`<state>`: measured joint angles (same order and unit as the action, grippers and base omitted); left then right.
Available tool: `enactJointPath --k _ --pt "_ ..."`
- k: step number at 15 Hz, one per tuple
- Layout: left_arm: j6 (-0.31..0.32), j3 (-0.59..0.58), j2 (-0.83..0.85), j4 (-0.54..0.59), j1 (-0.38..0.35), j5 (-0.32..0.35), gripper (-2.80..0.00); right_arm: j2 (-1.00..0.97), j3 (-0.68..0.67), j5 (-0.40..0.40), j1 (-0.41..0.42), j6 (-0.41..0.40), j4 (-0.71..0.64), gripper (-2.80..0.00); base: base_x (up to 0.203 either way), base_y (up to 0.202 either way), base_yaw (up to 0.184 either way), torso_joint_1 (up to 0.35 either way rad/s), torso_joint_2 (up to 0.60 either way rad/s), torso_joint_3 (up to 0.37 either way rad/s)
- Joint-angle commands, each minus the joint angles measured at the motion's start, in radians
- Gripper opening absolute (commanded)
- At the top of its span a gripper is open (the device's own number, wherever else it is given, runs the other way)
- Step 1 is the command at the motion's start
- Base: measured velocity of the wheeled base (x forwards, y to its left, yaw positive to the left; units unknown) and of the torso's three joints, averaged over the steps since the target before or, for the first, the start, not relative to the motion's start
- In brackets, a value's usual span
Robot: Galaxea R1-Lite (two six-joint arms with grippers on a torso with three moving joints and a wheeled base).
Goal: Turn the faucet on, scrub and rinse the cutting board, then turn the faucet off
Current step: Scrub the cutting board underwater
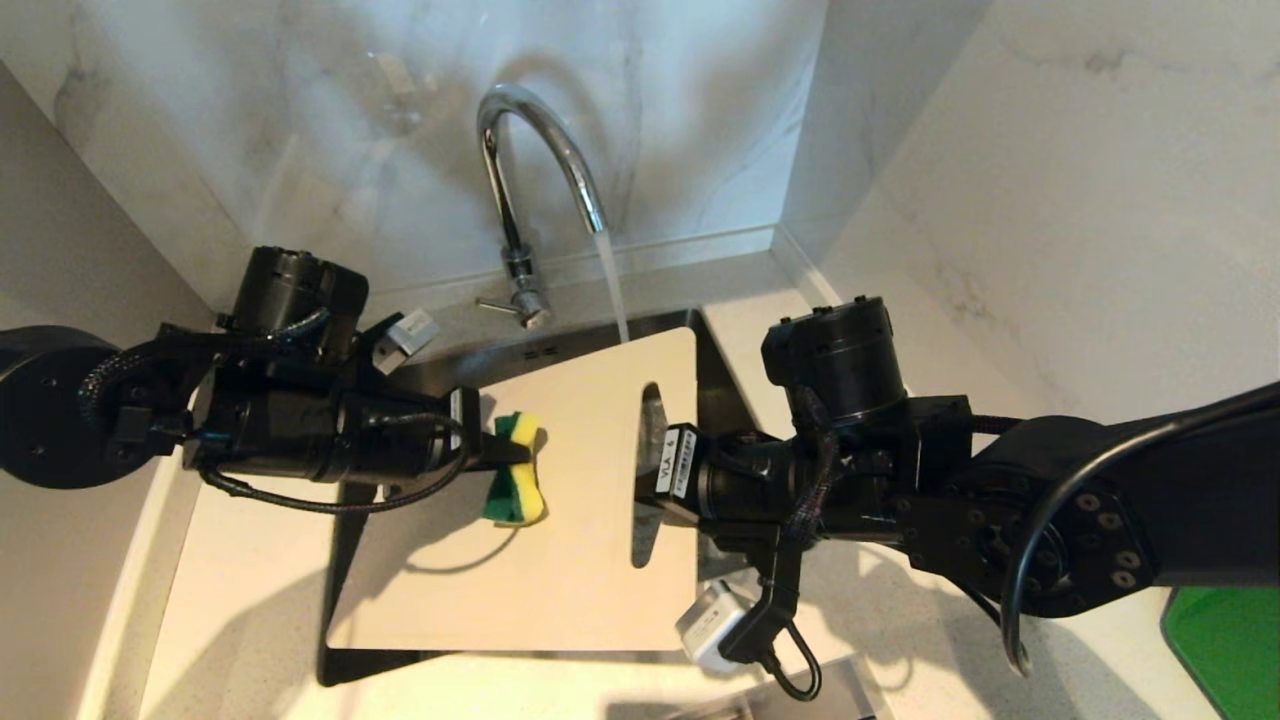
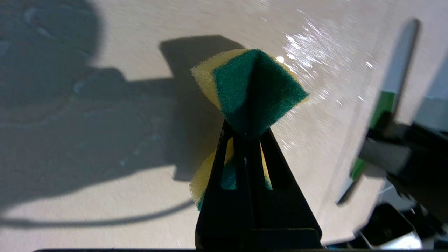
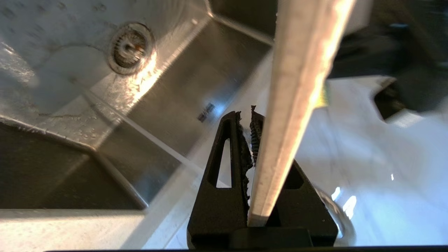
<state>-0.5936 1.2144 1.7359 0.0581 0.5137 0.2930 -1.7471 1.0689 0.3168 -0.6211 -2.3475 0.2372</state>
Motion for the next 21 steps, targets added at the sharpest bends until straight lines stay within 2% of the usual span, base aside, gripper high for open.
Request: enactJointPath --k 1,7,15,19,21 --pt "-0.003 0.051 0.056 0.000 -0.027 0.000 -2.80 0.015 -0.001 0.002 -0.002 0.004 0.016 -2.80 0.000 0.000 0.000 0.000 0.00 0.000" --pt "0.007 0.055 0.067 0.010 -0.123 0.011 -2.80 0.015 -0.001 0.004 -0.002 0.004 0.017 -2.80 0.000 0.000 0.000 0.000 0.00 0.000" --pt "0.121 -0.052 0.070 0.002 -0.266 0.026 -2.80 0.017 0.003 0.004 -0.002 0.005 0.018 -2.80 0.000 0.000 0.000 0.000 0.00 0.000" --pt "0.160 -0.091 0.074 0.003 -0.383 0.117 -2.80 0.023 0.002 0.004 -0.002 0.005 0.019 -2.80 0.000 0.000 0.000 0.000 0.00 0.000" --pt "0.210 -0.125 0.084 0.002 -0.452 0.146 -2.80 0.023 0.000 0.005 -0.002 0.005 0.019 -2.80 0.000 0.000 0.000 0.000 0.00 0.000"
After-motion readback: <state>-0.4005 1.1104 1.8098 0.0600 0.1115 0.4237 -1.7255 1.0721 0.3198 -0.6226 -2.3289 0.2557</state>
